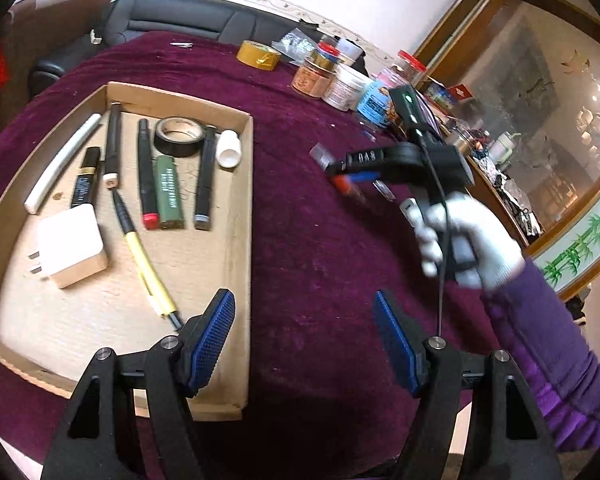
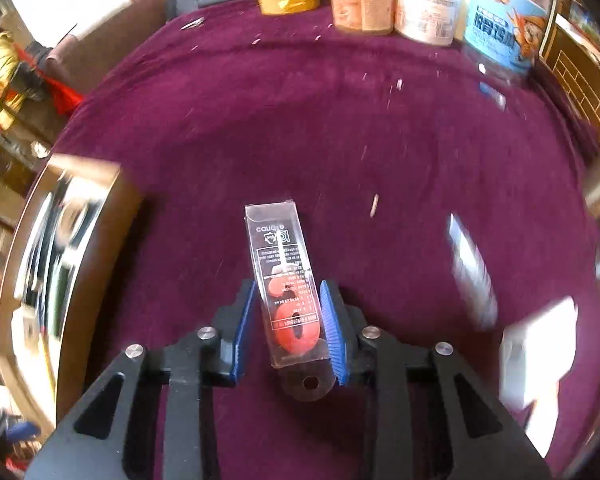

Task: Organize rigid objects

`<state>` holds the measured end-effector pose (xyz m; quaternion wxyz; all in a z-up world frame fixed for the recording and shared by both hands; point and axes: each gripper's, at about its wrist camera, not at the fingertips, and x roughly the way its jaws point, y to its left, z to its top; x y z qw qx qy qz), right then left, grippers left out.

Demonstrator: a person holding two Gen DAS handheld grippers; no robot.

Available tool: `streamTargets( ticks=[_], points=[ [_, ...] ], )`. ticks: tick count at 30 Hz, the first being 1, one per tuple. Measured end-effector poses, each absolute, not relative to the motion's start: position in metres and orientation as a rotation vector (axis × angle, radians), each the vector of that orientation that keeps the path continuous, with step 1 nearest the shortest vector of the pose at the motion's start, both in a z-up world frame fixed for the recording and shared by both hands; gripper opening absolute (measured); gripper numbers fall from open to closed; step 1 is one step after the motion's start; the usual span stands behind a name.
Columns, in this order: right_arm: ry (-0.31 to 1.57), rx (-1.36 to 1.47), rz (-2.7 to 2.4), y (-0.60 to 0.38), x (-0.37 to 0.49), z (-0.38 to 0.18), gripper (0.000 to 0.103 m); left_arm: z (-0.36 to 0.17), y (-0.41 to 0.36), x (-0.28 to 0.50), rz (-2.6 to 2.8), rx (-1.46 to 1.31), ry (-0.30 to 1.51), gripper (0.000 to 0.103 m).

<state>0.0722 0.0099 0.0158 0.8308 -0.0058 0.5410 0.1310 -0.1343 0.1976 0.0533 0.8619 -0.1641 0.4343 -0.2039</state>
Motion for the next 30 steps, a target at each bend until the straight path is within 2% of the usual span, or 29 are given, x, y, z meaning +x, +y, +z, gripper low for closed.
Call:
streamTargets(
  ticks=[7,10,12,13,18,26,28,29,30],
  points=[
    [1.218,0.185,0.462,0.005,0.001,0.019,0.033,0.05,0.176,-0.134,-0.481,-0.328,0.938,0.065],
    [1.068,0.213,0.421,-0.032,-0.007,0.054,0.034,0.056,0.169,-0.142,-0.502,-0.298,0.929,0.065],
    [0.994,0.201,0.335,-0.062,-0.007,0.071,0.055,0.059,0.166,-0.145,-0.511,-0.285,0.921,0.065],
    [0.971,0.203,0.276,-0.079,-0.006,0.077,0.056,0.06,0.165,-0.146,-0.514,-0.281,0.919,0.065],
    [0.959,0.241,0.17,-0.125,0.01,0.071,0.056,0.06,0.155,-0.148,-0.534,-0.273,0.93,0.065],
    [1.026,0.0,0.112,-0.087,0.078,0.043,0.055,0.066,0.14,-0.155,-0.554,-0.225,0.938,0.065],
    [1.064,-0.028,0.098,-0.08,0.093,0.033,0.051,0.067,0.142,-0.156,-0.542,-0.224,0.939,0.065],
    [1.078,-0.033,0.09,-0.079,0.1,0.028,0.031,0.067,0.143,-0.155,-0.533,-0.225,0.94,0.065],
    [1.099,-0.04,0.082,-0.077,0.106,0.022,0.019,0.068,0.145,-0.154,-0.525,-0.228,0.941,0.065]
  ],
)
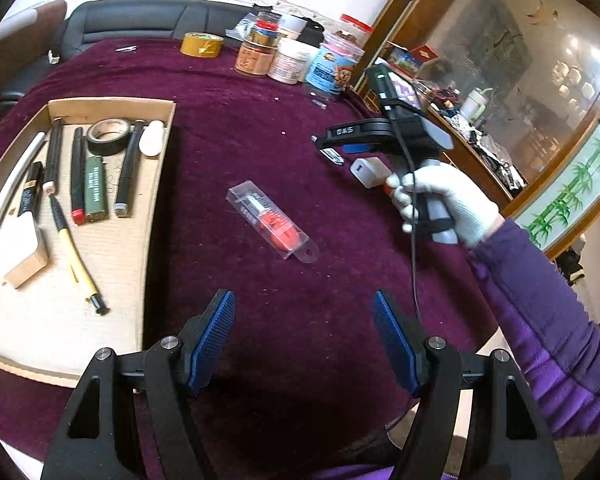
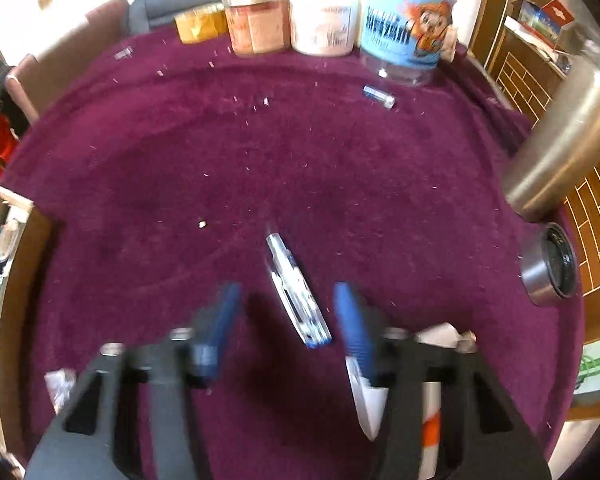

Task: Organize rigid objects

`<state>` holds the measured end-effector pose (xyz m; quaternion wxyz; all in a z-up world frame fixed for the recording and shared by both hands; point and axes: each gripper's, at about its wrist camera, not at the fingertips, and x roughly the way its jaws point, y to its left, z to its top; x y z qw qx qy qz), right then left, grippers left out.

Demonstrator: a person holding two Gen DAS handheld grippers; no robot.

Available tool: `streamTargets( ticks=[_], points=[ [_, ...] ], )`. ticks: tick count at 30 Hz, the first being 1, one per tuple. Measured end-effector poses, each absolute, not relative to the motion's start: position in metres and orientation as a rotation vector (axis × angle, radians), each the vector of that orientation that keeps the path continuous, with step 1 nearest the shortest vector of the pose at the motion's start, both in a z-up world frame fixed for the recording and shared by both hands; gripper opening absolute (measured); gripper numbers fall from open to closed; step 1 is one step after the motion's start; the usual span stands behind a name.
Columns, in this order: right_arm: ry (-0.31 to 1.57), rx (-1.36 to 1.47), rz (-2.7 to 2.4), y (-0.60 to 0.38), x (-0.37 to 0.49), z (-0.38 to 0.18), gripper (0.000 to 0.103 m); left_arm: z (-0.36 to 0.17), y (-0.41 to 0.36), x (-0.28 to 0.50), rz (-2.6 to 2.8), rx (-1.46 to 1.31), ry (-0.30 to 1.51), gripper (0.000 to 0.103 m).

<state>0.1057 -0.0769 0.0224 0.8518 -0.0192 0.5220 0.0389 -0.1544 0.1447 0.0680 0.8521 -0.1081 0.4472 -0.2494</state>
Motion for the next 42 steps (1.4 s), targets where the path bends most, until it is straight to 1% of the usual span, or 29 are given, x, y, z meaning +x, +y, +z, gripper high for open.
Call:
streamTargets(
  ticks=[1,2,5,10,15,22,23,24,25,26,29,33,34,35,36,37,38,39,40,42],
  points=[
    [1.101,-0.054,0.07,-0.074,0.107,0.02,0.015,0.068,0.146,-0.154,-0.52,-0.231,0.942,0.065],
    [1.097,-0.067,0.065,-0.072,0.104,0.02,0.013,0.069,0.147,-0.152,-0.518,-0.236,0.943,0.065],
    [1.104,-0.054,0.079,-0.073,0.09,0.019,0.013,0.067,0.145,-0.147,-0.523,-0.247,0.956,0.065],
    [1.117,0.037,0.133,-0.087,0.037,0.02,0.013,0.062,0.124,-0.132,-0.559,-0.244,0.993,0.065],
    [1.093,0.059,0.169,-0.105,-0.023,0.02,0.013,0.05,0.095,-0.102,-0.522,-0.183,1.024,0.065],
    [1.076,0.094,0.185,-0.117,-0.054,0.018,0.013,0.014,0.053,-0.045,-0.351,-0.021,1.093,0.065],
    [1.072,0.09,0.186,-0.118,-0.056,0.019,0.013,0.012,0.049,-0.046,-0.345,0.002,1.068,0.065],
    [1.069,0.086,0.188,-0.118,-0.057,0.019,0.013,0.012,0.047,-0.047,-0.352,0.021,1.058,0.064],
    [1.067,0.085,0.191,-0.119,-0.056,0.019,0.013,0.01,0.046,-0.05,-0.364,0.026,1.065,0.053],
    [1.065,0.084,0.192,-0.119,-0.056,0.018,0.013,0.011,0.049,-0.054,-0.369,0.032,1.051,0.026],
    [1.06,0.078,0.19,-0.117,-0.056,0.017,0.013,0.011,0.063,-0.059,-0.392,-0.008,1.071,0.026],
    [1.047,0.061,0.176,-0.112,-0.058,0.017,0.017,0.01,0.067,-0.062,-0.379,0.0,1.051,0.028],
    [1.04,0.053,0.169,-0.11,-0.059,0.017,0.017,0.01,0.064,-0.063,-0.375,0.008,1.041,0.033],
    [1.033,0.046,0.162,-0.109,-0.06,0.016,0.017,0.009,0.059,-0.065,-0.381,0.028,1.023,0.043],
    [1.025,0.035,0.156,-0.107,-0.061,0.016,0.017,0.009,0.051,-0.067,-0.386,0.056,1.009,0.046],
    [1.019,0.023,0.153,-0.105,-0.062,0.016,0.017,0.008,0.043,-0.068,-0.377,0.09,0.997,0.046],
    [1.017,0.024,0.152,-0.105,-0.063,0.016,0.014,0.008,0.04,-0.07,-0.367,0.12,0.986,0.042],
    [1.018,0.039,0.149,-0.107,-0.063,0.016,0.014,0.009,0.041,-0.072,-0.385,0.103,0.985,0.028],
    [1.024,0.06,0.155,-0.109,-0.063,0.016,0.014,0.011,0.045,-0.071,-0.418,0.068,1.001,0.024],
    [1.026,0.117,0.192,-0.113,-0.064,0.019,0.013,0.02,0.06,-0.074,-0.439,-0.013,1.008,0.024]
  ],
)
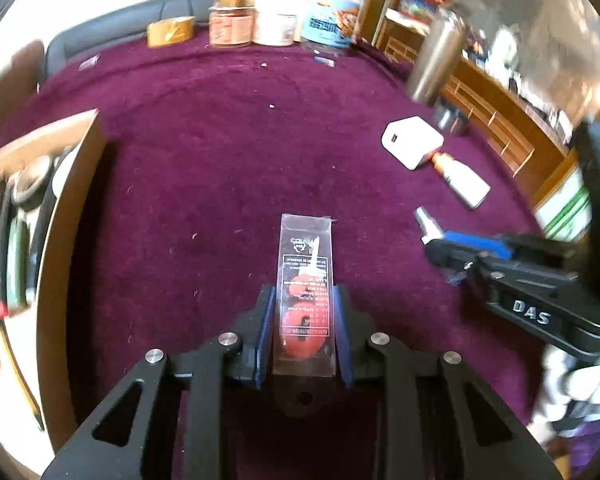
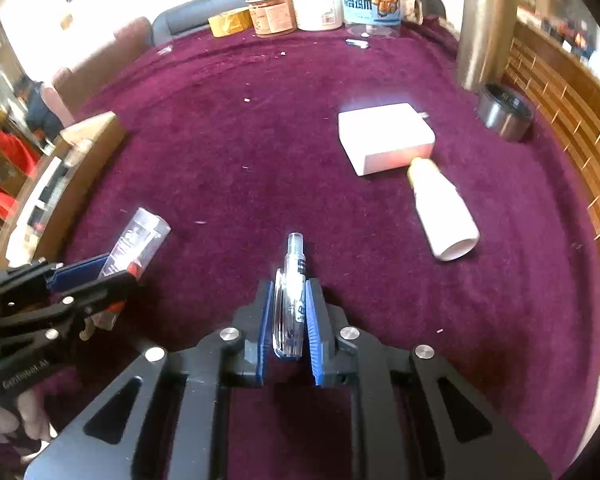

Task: Organize rigid objects
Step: 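Carry the clear box to the tray while the right tool grasps the small clear tube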

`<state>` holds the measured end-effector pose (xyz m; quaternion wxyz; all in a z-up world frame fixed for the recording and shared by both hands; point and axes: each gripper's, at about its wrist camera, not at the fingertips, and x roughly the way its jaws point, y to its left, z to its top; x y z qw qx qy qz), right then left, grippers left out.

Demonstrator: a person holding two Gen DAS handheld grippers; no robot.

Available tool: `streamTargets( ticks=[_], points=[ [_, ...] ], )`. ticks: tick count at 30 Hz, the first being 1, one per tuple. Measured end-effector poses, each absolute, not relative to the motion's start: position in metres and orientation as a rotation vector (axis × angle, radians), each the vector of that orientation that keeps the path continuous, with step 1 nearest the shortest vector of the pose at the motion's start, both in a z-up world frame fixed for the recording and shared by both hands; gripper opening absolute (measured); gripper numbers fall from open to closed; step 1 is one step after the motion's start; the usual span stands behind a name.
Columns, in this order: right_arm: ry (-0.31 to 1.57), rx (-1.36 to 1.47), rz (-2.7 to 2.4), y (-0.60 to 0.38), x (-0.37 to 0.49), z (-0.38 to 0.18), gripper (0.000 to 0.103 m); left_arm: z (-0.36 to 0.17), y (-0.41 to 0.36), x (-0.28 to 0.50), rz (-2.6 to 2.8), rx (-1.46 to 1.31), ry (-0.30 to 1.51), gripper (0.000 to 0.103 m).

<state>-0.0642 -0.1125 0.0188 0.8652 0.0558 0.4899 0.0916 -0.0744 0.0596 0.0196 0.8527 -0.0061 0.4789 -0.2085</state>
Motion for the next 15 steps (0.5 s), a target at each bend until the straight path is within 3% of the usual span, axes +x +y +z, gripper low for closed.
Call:
streamTargets(
  ticks=[9,15],
  points=[
    [0.994,0.158,0.334,-0.076,-0.063,0.047,0.014,0.08,0.166,-0.097,-0.394,-0.213,0.885,0.024],
    [1.002,0.174,0.463,-0.027,-0.057,0.059,0.014,0.072,0.257,-0.075,-0.203,-0.315,0.909,0.024]
  ],
)
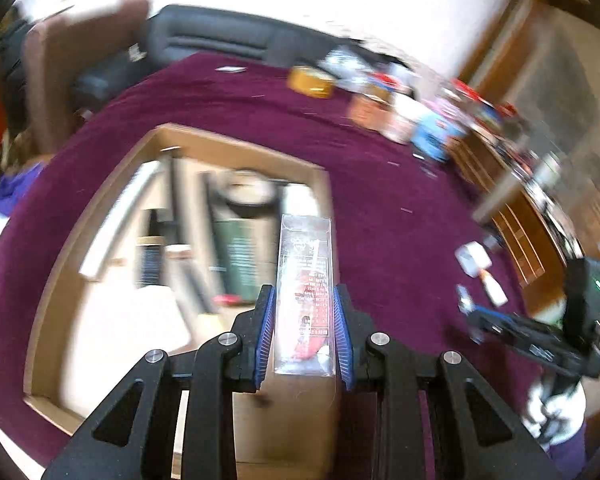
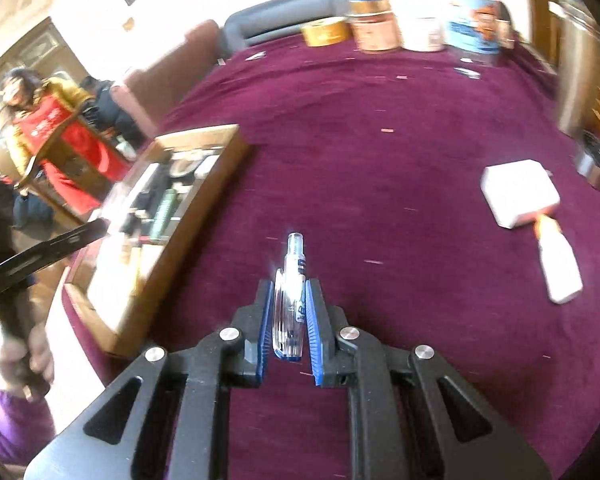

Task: Organize rigid objects
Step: 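Carry the clear box to the tray while the right tool grasps the small clear tube, then release the clear box in the tray while the right tool drops the clear tube there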

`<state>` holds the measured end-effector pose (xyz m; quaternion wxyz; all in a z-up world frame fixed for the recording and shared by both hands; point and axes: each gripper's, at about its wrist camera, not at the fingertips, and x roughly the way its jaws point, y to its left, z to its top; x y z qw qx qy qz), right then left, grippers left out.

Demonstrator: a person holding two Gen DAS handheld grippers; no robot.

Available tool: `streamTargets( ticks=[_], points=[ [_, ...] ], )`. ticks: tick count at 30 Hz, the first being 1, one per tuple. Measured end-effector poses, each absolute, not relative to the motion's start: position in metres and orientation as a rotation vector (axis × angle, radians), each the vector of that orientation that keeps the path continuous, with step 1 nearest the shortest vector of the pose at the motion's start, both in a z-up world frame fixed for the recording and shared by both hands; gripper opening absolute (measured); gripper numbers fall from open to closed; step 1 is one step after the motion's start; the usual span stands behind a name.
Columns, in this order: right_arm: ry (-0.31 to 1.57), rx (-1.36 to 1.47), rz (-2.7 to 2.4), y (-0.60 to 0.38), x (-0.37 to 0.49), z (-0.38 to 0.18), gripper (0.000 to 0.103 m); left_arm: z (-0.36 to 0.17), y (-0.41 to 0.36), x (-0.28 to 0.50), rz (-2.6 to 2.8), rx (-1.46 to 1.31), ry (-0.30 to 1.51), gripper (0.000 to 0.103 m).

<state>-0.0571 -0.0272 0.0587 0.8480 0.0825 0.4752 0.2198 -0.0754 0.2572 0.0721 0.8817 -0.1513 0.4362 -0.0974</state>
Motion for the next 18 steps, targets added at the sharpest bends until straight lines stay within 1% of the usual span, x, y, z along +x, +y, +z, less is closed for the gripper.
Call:
streamTargets(
  ticks=[6,11,14,16,17,18],
  points=[
    [1.017,0.15,0.551,0.025,-0.056,0.067,0.014,0.048,0.313,-0.041,-0.044,-0.323,0.956,0.024],
    [1.034,0.099,0.606,0.065,-0.06,0.069,0.014,0.025,0.324,-0.012,-0.003,-0.3,1.001,0.024],
    [1.048,0.06,0.636,0.09,-0.06,0.067,0.014,0.021,0.321,0.0,-0.002,-0.28,1.01,0.025],
    [1.059,0.034,0.657,0.107,-0.062,0.063,0.014,0.022,0.32,0.004,0.003,-0.267,1.01,0.029],
    [1.063,0.02,0.666,0.115,-0.063,0.062,0.014,0.021,0.319,0.002,0.001,-0.278,1.017,0.034],
    [1.066,0.002,0.675,0.124,-0.064,0.06,0.014,0.019,0.321,0.0,-0.008,-0.297,1.021,0.037]
  ],
)
